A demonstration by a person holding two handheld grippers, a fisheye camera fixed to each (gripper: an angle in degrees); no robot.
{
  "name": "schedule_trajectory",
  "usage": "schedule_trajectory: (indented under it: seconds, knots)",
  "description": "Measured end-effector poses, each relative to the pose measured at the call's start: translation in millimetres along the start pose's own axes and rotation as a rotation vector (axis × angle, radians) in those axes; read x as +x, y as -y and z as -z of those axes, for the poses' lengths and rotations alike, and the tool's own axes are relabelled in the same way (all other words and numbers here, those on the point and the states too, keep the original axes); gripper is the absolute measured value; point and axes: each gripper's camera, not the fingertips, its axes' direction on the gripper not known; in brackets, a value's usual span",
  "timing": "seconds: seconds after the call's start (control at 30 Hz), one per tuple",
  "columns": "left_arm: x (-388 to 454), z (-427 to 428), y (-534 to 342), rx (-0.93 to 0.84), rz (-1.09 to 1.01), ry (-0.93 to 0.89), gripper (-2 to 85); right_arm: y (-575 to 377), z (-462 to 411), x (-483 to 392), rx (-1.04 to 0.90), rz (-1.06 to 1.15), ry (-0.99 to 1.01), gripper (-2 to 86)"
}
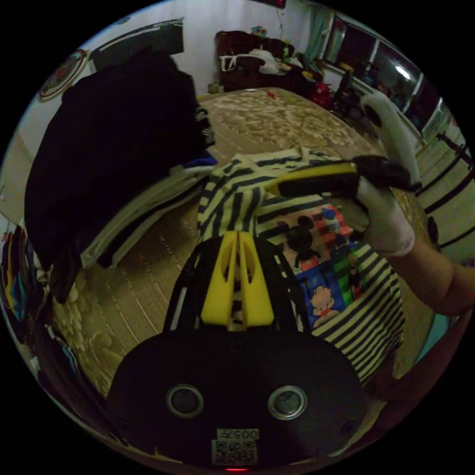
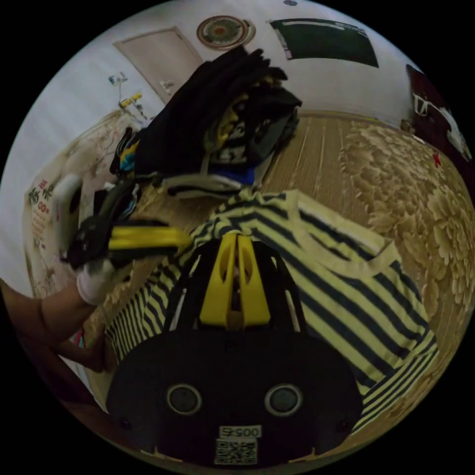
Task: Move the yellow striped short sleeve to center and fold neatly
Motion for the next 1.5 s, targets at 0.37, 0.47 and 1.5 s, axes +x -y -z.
schedule_trajectory:
  seconds: [0.37,0.47,1.5]
  knots:
    - [61,-29,25,-0.166,-0.092,-0.189,-0.1,15,-11,26,-0.125,0.025,0.081,-1.0]
    - [76,-31,31,-0.182,-0.103,-0.234,-0.2,17,-17,40,-0.142,0.002,-0.043,-1.1]
    - [449,-62,152,-0.045,-0.523,-0.221,10.6,-237,234,281,0.044,-0.402,-0.404,7.0]
